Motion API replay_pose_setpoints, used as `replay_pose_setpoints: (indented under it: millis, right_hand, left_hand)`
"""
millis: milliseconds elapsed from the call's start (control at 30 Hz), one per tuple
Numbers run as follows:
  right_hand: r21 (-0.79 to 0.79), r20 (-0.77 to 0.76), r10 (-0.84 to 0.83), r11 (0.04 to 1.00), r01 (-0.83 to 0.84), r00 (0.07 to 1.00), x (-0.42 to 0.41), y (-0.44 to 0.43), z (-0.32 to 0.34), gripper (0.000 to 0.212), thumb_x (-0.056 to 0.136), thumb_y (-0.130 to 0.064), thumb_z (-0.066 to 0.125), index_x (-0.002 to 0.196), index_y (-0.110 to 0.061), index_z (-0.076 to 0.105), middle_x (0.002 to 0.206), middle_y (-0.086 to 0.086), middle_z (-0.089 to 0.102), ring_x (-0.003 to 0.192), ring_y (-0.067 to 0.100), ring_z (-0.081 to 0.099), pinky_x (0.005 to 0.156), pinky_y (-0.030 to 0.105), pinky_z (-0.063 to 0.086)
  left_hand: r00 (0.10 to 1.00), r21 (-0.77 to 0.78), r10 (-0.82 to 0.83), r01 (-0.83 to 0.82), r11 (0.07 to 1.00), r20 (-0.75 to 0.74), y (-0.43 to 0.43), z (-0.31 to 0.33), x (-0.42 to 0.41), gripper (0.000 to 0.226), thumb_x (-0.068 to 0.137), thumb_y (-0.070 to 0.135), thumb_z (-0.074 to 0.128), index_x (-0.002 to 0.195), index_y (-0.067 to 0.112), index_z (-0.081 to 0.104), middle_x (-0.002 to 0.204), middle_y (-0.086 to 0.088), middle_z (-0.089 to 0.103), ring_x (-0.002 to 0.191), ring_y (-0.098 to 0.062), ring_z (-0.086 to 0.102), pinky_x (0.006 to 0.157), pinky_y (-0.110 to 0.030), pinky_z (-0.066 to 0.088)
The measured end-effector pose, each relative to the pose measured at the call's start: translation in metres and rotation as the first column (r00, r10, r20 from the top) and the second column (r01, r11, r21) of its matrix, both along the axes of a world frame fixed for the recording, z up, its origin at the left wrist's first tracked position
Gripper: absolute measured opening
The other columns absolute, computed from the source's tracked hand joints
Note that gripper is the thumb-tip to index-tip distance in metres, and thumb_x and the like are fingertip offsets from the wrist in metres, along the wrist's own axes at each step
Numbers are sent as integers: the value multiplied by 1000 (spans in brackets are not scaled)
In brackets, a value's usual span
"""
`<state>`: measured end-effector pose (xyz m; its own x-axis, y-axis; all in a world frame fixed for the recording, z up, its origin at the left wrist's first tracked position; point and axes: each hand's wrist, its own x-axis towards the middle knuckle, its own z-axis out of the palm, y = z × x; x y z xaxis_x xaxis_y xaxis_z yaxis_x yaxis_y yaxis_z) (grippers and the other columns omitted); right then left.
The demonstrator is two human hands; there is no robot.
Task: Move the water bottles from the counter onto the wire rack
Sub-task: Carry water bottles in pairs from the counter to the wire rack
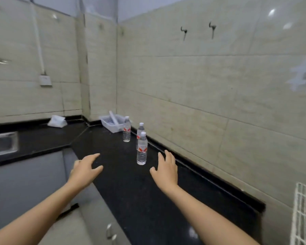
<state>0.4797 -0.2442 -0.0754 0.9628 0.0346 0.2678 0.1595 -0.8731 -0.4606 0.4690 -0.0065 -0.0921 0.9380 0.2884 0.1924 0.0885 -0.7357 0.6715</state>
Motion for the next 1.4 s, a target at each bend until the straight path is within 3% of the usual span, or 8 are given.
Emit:
replay_pose_setpoints:
  millis: [267,633,1033,1267,1400]
  right_hand:
    - [1,-123,96,995,-96,988,17,128,-39,55,89,-24,49,139,-12,32,155,9,15,143,23,8,114,39,20]
    - [81,-303,136,990,-116,943,65,214,-94,52,87,-22,52,137,-11,39,151,11,22,140,26,18,110,41,28]
    - [360,-247,168,930,-70,955,234,306,-106,43,85,-15,57,127,-5,50,140,15,40,130,29,37,106,36,31]
    - [380,-305,159,925,-33,939,303,363,-118,42,84,-16,58,125,-6,53,135,14,44,122,31,46,103,41,40]
    - [344,-321,102,939,15,941,335,378,-125,41,84,-15,59,124,-5,53,135,15,45,125,29,42,105,35,34]
  left_hand:
    - [984,-63,170,-173,983,-48,132,-22,-47,52,88,24,56,137,16,41,145,-8,42,134,-34,29,109,-42,28]
    - [919,-178,358,-385,906,-166,229,-75,-63,50,89,21,53,137,11,40,145,-8,42,136,-34,25,111,-40,24]
    - [942,-130,325,-333,934,-81,330,-55,98,48,88,19,55,134,11,43,143,-8,45,136,-31,29,111,-38,24]
    - [945,-225,308,-326,918,-113,386,-73,174,46,87,16,57,131,9,46,139,-10,48,133,-31,35,110,-43,29]
    - [954,-266,267,-294,918,-135,408,-89,223,46,87,16,57,131,9,46,138,-11,49,132,-32,36,108,-43,30]
